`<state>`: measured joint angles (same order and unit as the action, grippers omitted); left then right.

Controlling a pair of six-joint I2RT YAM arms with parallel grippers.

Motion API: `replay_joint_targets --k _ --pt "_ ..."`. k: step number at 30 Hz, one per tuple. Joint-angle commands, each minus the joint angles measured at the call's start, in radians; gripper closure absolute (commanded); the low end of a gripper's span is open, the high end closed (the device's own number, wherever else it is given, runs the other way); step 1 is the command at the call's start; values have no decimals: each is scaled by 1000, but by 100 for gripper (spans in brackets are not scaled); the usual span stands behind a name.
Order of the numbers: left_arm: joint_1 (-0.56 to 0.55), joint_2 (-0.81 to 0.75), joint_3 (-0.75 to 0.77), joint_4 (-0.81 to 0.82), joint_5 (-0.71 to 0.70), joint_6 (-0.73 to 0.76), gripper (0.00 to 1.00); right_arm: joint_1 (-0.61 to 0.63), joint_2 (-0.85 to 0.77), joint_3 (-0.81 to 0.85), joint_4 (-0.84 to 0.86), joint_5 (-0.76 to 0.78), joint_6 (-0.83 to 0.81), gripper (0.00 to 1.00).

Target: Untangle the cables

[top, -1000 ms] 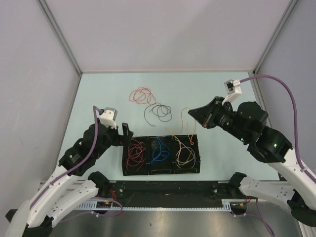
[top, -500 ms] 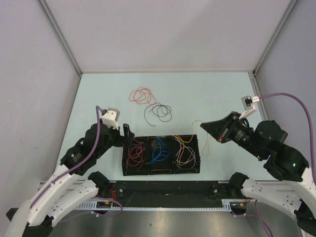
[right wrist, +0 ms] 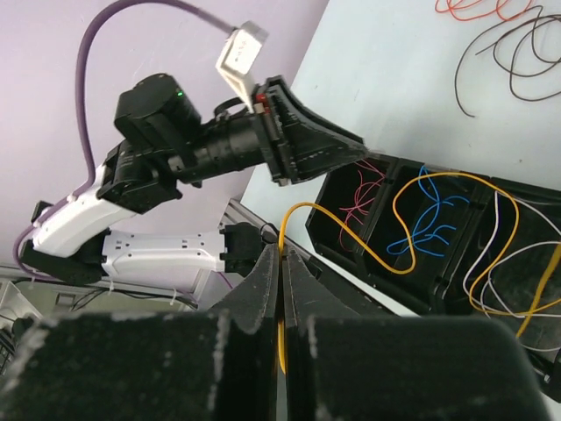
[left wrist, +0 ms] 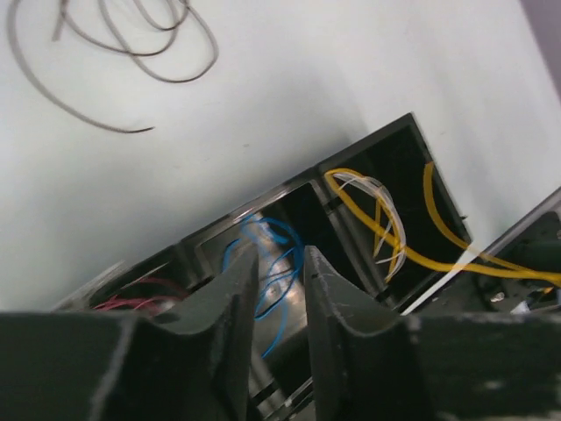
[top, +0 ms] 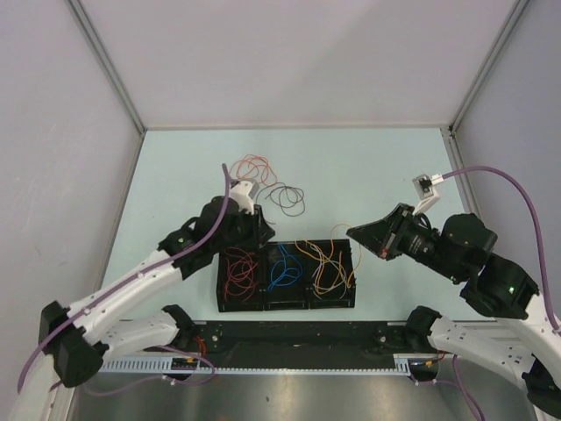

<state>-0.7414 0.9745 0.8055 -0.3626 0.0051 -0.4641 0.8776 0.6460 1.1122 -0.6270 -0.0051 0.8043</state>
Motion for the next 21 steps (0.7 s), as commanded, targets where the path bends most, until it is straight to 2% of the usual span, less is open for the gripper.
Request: replay_joint_targets --k 1,3,7,11,21 --pt "-58 110 67 161 21 -103 72 6 -23 6 10 5 1 100" --pt "-93 151 89 200 24 -134 75 9 -23 6 7 5 -1 100" --pt "-160 275 152 203 1 -146 76 8 -23 6 6 5 -4 100" --pt "-210 332 185 203 -2 -148 77 8 -31 6 9 5 -8 100" --pt "-271 340 127 221 -34 -198 80 8 -54 6 4 53 -13 100"
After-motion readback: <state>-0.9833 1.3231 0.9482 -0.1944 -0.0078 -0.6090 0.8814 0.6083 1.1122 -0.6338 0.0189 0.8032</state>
